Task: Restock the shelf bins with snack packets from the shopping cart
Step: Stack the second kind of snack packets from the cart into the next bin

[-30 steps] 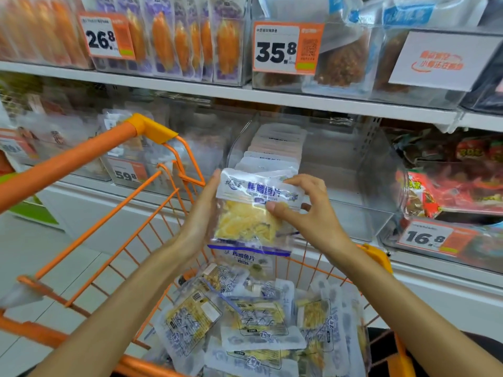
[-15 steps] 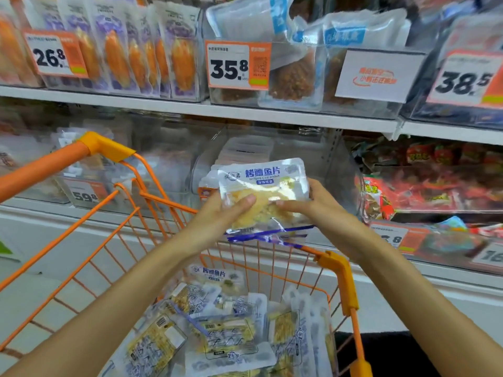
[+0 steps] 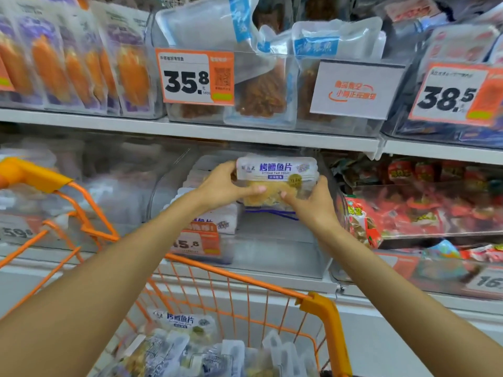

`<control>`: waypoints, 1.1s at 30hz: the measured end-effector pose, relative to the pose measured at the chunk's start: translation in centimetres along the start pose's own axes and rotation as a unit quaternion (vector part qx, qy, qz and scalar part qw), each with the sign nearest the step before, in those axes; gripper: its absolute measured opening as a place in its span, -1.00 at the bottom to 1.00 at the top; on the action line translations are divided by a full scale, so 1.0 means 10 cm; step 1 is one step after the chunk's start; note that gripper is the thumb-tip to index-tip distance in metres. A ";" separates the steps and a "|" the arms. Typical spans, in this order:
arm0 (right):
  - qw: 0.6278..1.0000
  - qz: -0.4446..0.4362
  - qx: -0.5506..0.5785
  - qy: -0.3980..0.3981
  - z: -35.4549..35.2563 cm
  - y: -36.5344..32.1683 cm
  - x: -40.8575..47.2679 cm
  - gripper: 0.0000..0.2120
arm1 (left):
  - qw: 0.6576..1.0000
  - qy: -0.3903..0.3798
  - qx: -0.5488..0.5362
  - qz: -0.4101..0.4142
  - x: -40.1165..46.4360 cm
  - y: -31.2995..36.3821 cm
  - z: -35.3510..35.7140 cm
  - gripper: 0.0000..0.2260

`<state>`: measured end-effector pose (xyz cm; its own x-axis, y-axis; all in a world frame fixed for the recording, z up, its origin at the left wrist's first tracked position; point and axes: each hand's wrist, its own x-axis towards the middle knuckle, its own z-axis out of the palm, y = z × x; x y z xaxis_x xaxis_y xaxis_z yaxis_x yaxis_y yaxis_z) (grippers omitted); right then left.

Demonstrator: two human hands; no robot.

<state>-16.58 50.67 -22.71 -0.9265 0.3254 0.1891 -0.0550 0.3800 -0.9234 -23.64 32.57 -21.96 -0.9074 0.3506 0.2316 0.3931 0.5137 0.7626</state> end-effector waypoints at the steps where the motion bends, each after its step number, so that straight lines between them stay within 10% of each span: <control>1: 0.999 -0.002 -0.030 0.012 0.03 0.02 0.06 -0.48 | 1.000 0.010 0.005 -0.014 0.09 -0.04 0.02 -0.25; 16: 0.976 0.051 -0.209 0.030 0.51 0.43 1.09 -0.44 | 0.852 -0.036 0.521 0.015 0.93 -0.22 0.34 -0.41; 22: 0.845 -0.116 -0.519 -0.062 0.49 0.46 1.23 -0.25 | 0.830 -0.037 0.556 0.015 0.99 -0.26 0.55 -0.50; 33: 0.761 -0.119 -0.594 -0.231 0.40 0.27 1.88 -0.58 | 0.853 -0.102 0.510 0.040 1.38 -0.24 0.43 -0.38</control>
<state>-35.61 54.39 -23.01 -0.9901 -0.1095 -0.0874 -0.1200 0.9849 0.1250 -36.48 39.53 -23.13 -0.8682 0.4914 0.0687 0.4709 0.8597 -0.1980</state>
